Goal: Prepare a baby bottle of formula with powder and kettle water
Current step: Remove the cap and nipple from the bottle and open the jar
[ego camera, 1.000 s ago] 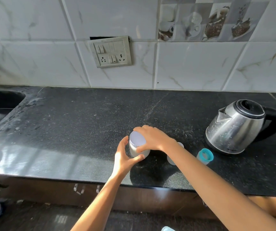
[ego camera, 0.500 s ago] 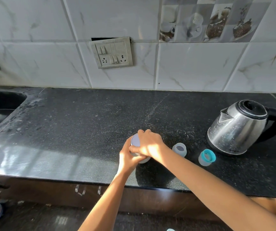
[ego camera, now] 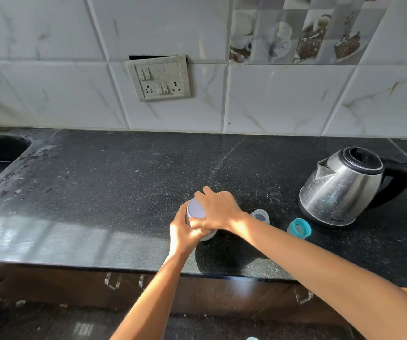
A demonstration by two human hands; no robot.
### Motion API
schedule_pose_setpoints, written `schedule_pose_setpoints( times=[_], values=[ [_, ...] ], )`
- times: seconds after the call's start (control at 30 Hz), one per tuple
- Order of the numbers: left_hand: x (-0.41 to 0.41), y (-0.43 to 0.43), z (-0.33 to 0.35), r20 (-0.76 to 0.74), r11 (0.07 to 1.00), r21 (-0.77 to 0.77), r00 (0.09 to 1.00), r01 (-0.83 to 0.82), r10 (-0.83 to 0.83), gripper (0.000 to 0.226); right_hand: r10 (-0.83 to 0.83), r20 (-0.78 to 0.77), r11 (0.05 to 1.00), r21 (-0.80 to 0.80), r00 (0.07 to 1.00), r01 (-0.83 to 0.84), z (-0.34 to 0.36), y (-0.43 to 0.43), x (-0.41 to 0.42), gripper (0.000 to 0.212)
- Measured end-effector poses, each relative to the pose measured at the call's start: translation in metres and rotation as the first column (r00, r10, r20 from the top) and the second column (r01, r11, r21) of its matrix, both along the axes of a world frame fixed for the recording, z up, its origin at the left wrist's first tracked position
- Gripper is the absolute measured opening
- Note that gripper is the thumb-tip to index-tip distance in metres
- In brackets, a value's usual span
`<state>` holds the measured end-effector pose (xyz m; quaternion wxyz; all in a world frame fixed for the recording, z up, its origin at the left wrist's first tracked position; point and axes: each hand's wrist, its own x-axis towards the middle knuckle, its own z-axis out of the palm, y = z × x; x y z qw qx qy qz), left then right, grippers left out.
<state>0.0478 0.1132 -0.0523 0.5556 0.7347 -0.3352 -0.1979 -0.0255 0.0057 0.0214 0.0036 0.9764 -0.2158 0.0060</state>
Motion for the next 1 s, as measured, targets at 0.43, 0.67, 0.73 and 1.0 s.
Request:
schedule_pose_setpoints(
  times=[0.43, 0.67, 0.73, 1.0],
  values=[
    [0.001, -0.001, 0.0, -0.012, 0.997, 0.062, 0.999, 0.034, -0.033, 0.066, 0.407, 0.046, 0.707, 0.616, 0.912, -0.346, 0.063, -0.009, 0.007, 0.021],
    [0.003, 0.0, -0.003, -0.04, 0.997, 0.056, 0.998, 0.06, -0.058, 0.075, 0.072, -0.456, 0.995, 0.098, 0.887, -0.03, 0.044, 0.004, 0.021, 0.065],
    [0.004, -0.002, -0.006, -0.02, 0.995, 0.081, 0.999, 0.05, -0.049, 0.066, 0.218, -0.469, 0.966, 0.23, 0.856, -0.12, 0.046, -0.001, 0.019, 0.059],
    [0.004, -0.001, -0.007, -0.043, 0.997, 0.041, 0.997, 0.066, -0.065, 0.082, 0.104, -0.438, 0.994, 0.086, 0.893, -0.074, 0.049, -0.003, 0.017, 0.074]
  ],
)
